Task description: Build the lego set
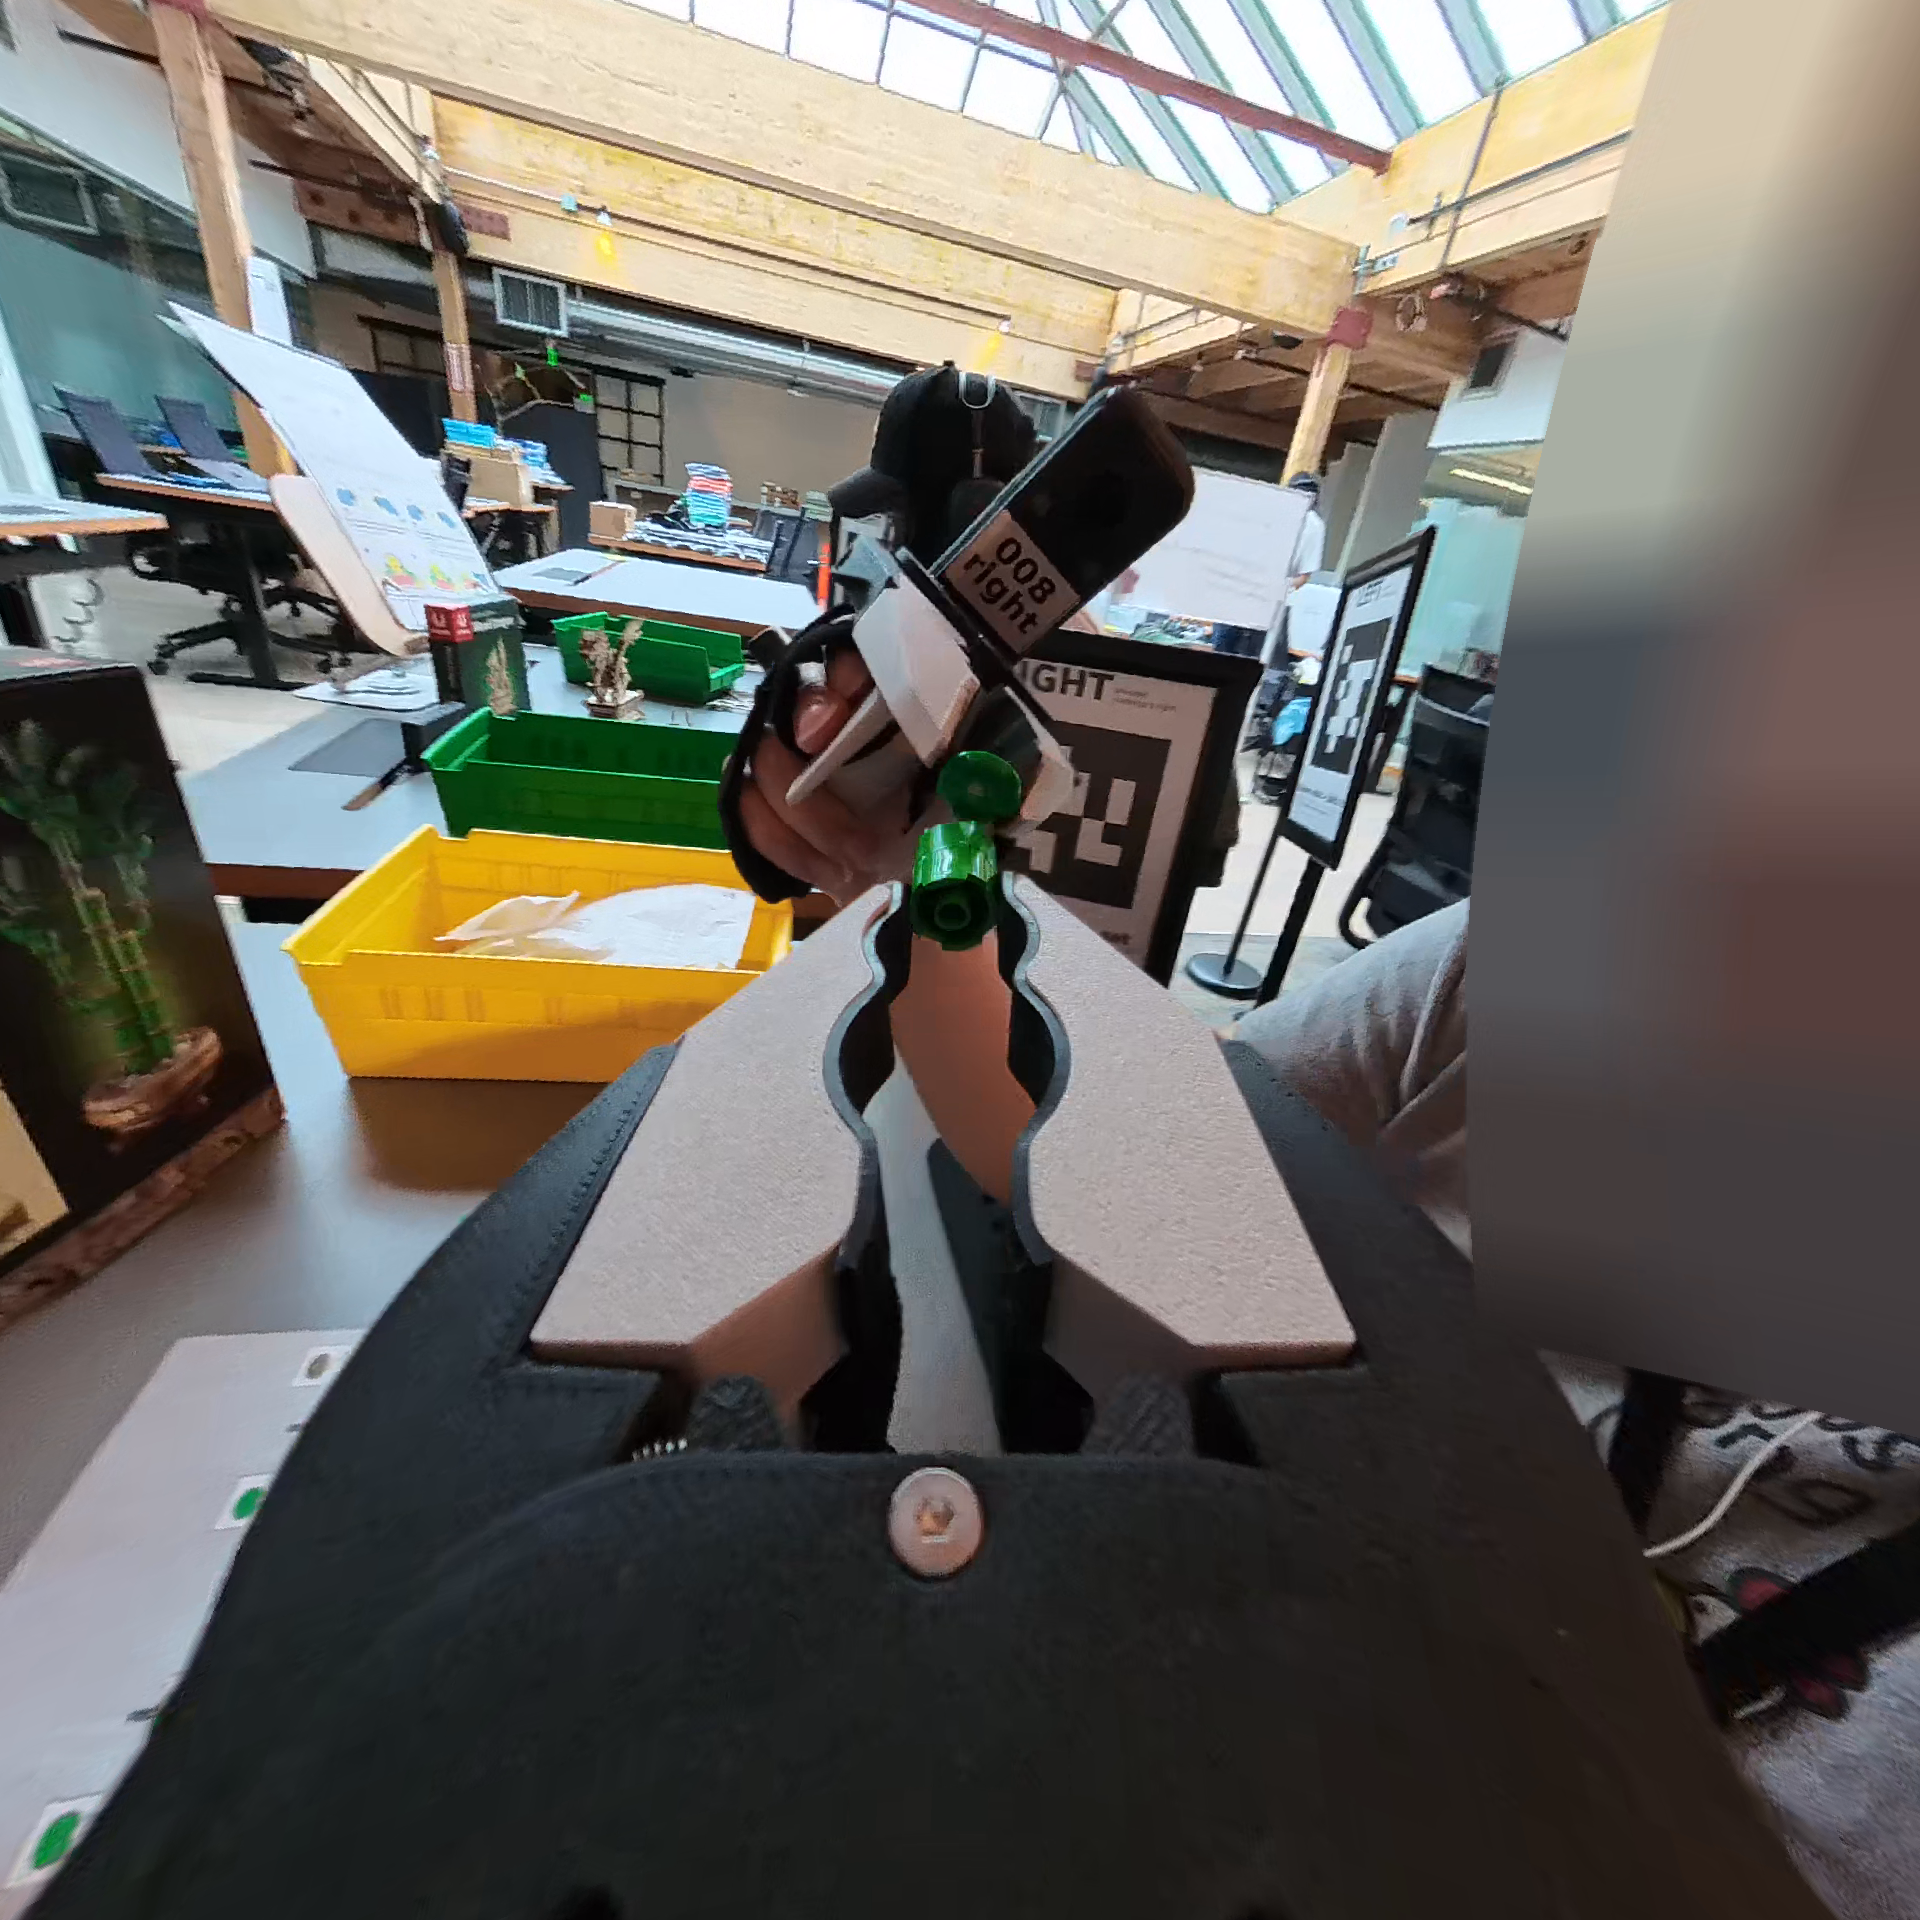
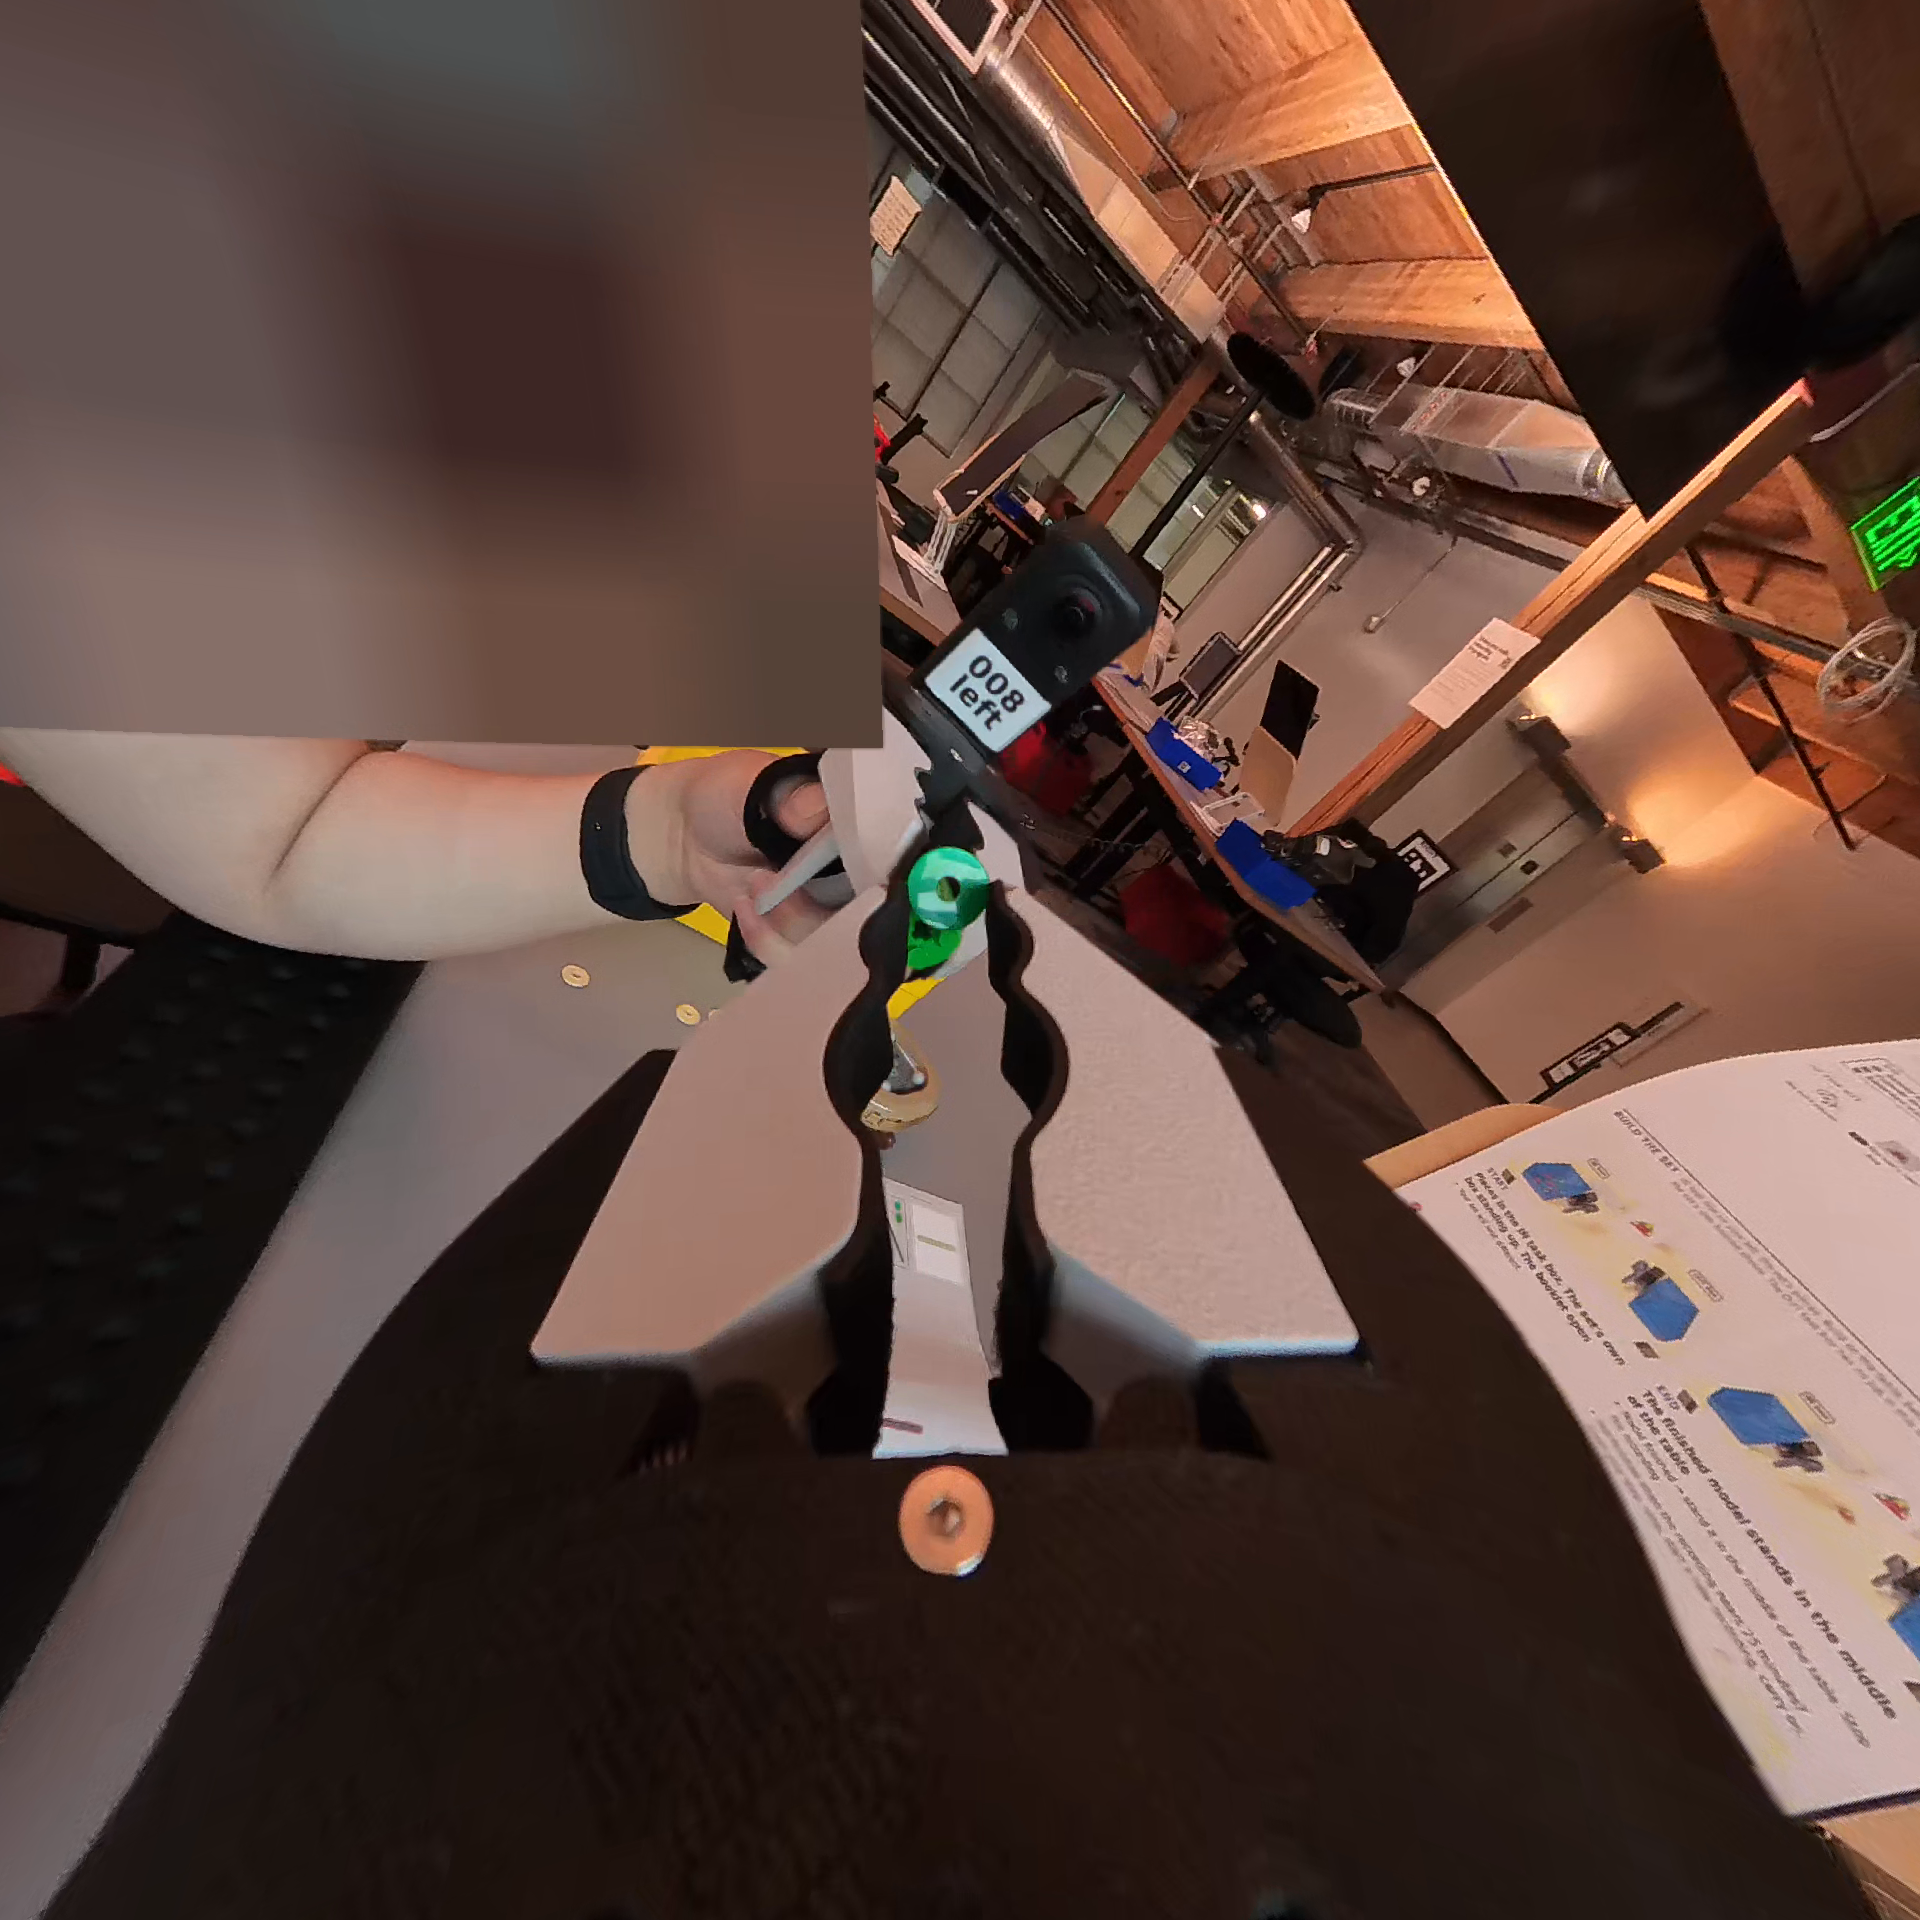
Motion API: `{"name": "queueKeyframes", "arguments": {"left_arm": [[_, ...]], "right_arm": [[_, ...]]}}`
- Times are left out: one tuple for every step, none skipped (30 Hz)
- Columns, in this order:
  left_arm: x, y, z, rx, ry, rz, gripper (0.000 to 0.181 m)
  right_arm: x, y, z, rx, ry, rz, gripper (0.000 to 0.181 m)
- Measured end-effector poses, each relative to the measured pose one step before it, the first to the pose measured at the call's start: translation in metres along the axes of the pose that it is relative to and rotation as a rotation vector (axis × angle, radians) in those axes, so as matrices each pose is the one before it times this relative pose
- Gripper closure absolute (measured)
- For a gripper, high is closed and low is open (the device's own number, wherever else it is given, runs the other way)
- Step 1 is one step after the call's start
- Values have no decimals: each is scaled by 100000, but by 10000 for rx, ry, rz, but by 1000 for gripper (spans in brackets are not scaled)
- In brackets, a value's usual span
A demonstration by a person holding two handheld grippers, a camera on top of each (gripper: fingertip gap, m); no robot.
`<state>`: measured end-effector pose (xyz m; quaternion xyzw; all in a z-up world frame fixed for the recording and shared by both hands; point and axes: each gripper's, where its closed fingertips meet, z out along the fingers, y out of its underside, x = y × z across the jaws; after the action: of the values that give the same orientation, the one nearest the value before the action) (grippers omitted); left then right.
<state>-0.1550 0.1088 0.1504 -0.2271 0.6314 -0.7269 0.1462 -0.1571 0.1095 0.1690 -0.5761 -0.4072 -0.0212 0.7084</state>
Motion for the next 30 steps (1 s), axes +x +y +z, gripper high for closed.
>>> {"name": "queueKeyframes", "arguments": {"left_arm": [[39, -53, 1, 2, -62, 128, 169], [127, -161, -9, 88, 26, 82, 169], [143, -268, -27, 161, 50, 48, 168], [153, -286, -20, 179, 56, 57, 168], [124, -247, 0, 168, 30, 85, 168], [41, -192, 7, 123, -29, 83, 168], [-2, -100, 16, 60, -43, 44, 169], [79, -27, 5, 8, 24, 2, 168], [72, -7, 17, -12, 28, -9, 168], [5, -35, 9, 13, -23, 14, 168], [5, -19, 0, 8, -16, 6, 168], [1, 25, -11, -19, 4, -25, 168], [-67, 42, 5, -30, -32, -29, 168], [-66, 37, -8, -27, -40, -11, 168], [-20, 33, -3, -16, -4, -5, 168], [-7, -6, -19, -6, -4, -10, 168], [-35, 7, -15, -19, -28, 11, 169], [-44, 61, -20, -54, -38, 36, 169], [-101, 81, -29, -69, -68, 27, 168], [-161, 65, -32, -54, -105, 9, 168], [-133, 45, -27, -34, -83, 4, 168], [-34, 42, -7, -23, -13, -1, 168], [-1, 1, 5, -1, 2, -6, 168], [-43, 18, 24, -9, -31, 11, 168], [-63, 47, 12, -35, -52, 39, 168], [-36, 51, -4, -39, -37, 34, 168], [-7, 44, -2, -36, -4, 6, 168], [2, 19, -5, -25, -7, 15, 168], [-34, -8, -23, -7, -40, 38, 168], [-57, 12, -13, -27, -57, 42, 168]], "right_arm": [[-19, -70, -31, 19, -7, 49, 168], [-128, -29, -4, 3, -64, 32, 168], [54, 33, 24, -41, 37, 43, 168], [89, 130, 41, -110, 44, 83, 168], [-110, 155, 79, -126, -76, 115, 168], [-33, 64, 83, -74, -6, 62, 168], [104, -28, 48, -15, 96, -4, 168], [-24, -93, -5, 24, 9, 5, 168], [-63, -99, -10, 36, -18, 2, 168], [39, -72, -3, 21, 43, -8, 168], [18, 6, 24, -17, 18, 25, 168], [-35, -28, -2, 6, -25, 34, 168], [-5, 14, 9, 0, -12, 41, 168], [42, 19, 18, -11, 12, 50, 168], [11, 8, 13, -2, -18, 62, 168], [-30, -2, 9, 15, -44, 100, 168], [41, 31, 20, 6, -46, 176, 168], [-18, 74, 21, -10, -98, 247, 168], [8, 117, 24, -31, -82, 209, 169], [76, 164, 11, -67, 6, 86, 168], [119, 171, 34, -87, 55, 21, 168], [12, 71, -4, -49, 5, 4, 168], [-10, -1, -8, -14, -12, 27, 168], [33, 13, -14, -25, 1, 75, 168], [70, 50, -10, -43, 19, 66, 168], [23, 64, -1, -34, 6, 28, 168], [-26, 61, 0, -19, -20, 1, 168], [-20, 21, 0, -5, -29, 39, 168], [18, 2, 14, -10, -9, 84, 168], [41, 34, 20, -22, 7, 67, 168]]}}
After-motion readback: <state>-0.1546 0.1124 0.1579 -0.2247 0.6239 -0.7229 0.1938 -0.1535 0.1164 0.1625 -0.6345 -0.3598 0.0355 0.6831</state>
